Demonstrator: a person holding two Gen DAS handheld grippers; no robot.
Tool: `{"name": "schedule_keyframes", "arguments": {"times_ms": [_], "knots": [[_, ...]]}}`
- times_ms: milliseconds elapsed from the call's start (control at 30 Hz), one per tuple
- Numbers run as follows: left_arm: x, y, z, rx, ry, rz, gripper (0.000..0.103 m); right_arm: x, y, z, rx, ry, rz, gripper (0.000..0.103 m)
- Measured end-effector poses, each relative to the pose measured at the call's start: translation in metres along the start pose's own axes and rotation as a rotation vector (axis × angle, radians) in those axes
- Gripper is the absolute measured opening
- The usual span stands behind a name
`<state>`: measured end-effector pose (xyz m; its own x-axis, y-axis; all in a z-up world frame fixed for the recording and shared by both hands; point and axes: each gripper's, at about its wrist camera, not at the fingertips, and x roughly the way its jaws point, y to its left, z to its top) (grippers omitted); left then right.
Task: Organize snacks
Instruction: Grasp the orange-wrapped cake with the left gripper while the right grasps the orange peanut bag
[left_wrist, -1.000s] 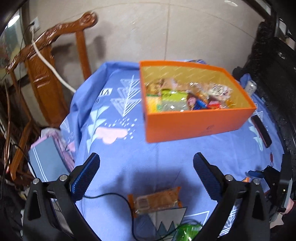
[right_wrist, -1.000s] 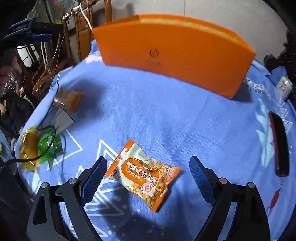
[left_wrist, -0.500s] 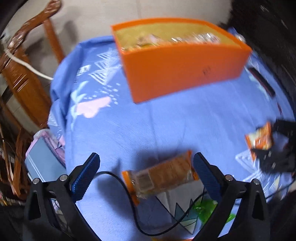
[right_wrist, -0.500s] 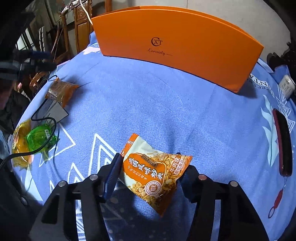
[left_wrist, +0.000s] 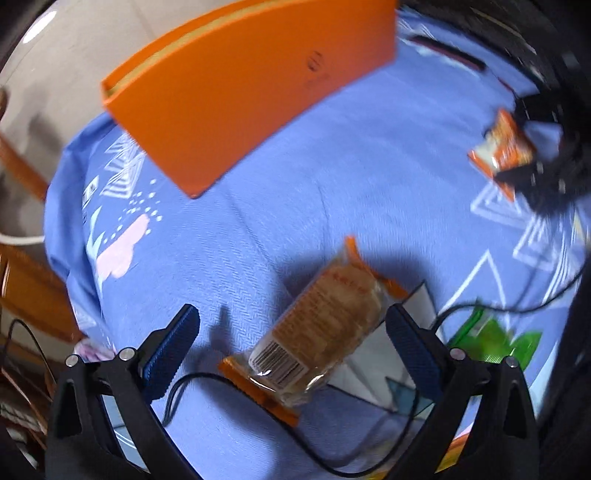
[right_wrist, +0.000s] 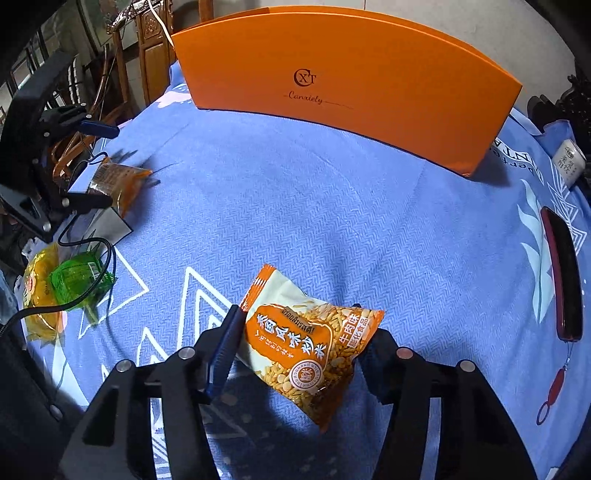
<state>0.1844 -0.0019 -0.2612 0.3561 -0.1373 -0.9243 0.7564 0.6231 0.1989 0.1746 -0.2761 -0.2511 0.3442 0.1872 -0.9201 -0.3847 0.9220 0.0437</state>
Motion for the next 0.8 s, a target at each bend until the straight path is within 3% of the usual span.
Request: {"name": "schedule_keyframes", "arguments": {"times_ms": [100,200,333,367,500,800], "knots": [[0.009,0.0,-0.005,0.067,0.015,0.008,0.099,0.001,0.001,0.001,0.005,0.007,-0.005,0.06],[0.012,0.009,-0.007,0.038,-0.002,-0.05,0.097,0.002,0.003,0.002,0.009,0.013,-0.011,0.06],[0.01,0.013,-0.005,-0.01,-0.013,-0.199,0.047,0.002,0.003,0.003,0.015,0.013,-0.014,0.059],[0.008,0.011,-0.004,0.0,-0.018,-0.195,0.039,0.002,0.003,0.002,0.014,0.012,-0.012,0.057],[0.005,0.006,-0.004,-0.012,-0.028,-0.189,0.035,-0.002,0.001,0.004,0.01,-0.005,-0.012,0.044],[-0.002,0.012,-0.007,-0.184,-0.07,-0.229,0.035,-0.012,-0.002,0.0,0.014,-0.038,0.011,0.025]]}}
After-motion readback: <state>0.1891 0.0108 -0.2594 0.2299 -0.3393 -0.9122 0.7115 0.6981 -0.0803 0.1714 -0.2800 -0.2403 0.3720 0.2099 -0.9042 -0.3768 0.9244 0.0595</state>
